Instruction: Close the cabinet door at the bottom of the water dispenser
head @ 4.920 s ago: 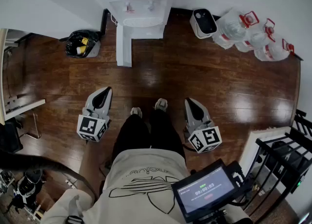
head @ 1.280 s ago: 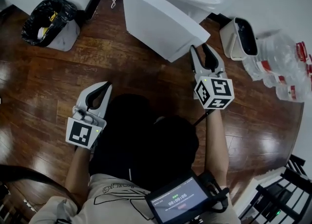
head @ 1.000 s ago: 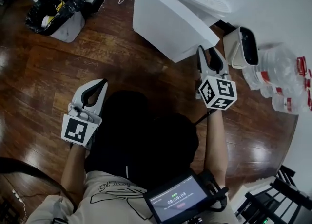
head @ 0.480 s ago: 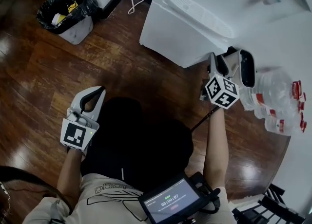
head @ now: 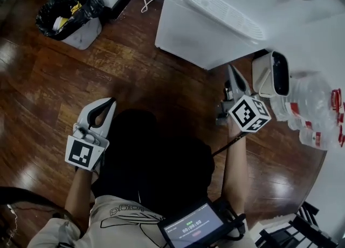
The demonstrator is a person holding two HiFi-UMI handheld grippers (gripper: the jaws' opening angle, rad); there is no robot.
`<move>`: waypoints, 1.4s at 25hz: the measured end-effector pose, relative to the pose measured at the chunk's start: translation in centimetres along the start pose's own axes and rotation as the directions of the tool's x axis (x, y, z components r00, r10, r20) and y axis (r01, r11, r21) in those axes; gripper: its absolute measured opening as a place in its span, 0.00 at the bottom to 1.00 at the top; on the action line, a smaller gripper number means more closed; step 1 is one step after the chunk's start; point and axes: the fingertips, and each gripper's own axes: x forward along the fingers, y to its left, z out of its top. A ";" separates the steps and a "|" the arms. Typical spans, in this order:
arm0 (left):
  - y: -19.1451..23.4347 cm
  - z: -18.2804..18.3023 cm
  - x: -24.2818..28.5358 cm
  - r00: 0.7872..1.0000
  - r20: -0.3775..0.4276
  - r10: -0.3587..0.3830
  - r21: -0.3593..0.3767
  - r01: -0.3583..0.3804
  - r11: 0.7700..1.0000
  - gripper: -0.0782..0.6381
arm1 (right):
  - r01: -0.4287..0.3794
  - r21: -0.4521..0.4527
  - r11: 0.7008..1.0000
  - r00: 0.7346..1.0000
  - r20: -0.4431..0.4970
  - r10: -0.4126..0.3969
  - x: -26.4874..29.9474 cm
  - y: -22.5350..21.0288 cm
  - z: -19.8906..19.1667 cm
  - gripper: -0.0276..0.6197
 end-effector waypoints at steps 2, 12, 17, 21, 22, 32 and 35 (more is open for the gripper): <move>-0.3 0.9 0.3 1.000 0.024 -0.004 -0.090 0.007 0.996 0.13 | -0.102 0.023 0.994 0.993 -0.059 0.104 -1.4 3.3 -2.3 0.04; -12.2 18.5 -5.7 0.952 -0.025 -0.305 -0.324 0.281 0.904 0.13 | 0.045 0.014 0.999 0.972 -0.231 -0.040 -19.3 9.3 1.5 0.05; -17.5 32.1 -10.3 0.881 -0.032 -0.473 -0.228 0.454 0.861 0.14 | 0.081 -0.042 0.996 0.980 -0.181 -0.088 -26.6 22.5 11.9 0.05; -18.1 44.7 -15.9 0.886 0.017 -0.463 -0.217 0.455 0.863 0.14 | 0.082 -0.073 0.994 0.996 -0.019 -0.084 -33.0 31.3 26.1 0.05; -17.8 47.6 -17.7 0.894 0.044 -0.447 -0.203 0.446 0.872 0.14 | 0.083 -0.085 0.993 0.996 0.027 -0.081 -34.3 33.5 29.5 0.05; -15.5 63.6 -27.7 0.894 0.314 -0.319 -0.009 0.339 0.941 0.13 | 0.154 -0.125 0.980 0.965 0.231 -0.122 -40.1 45.6 41.9 0.05; -16.6 65.0 -28.0 0.892 0.334 -0.305 0.026 0.314 0.949 0.14 | 0.128 -0.172 0.977 0.961 0.263 -0.080 -41.1 46.3 44.0 0.05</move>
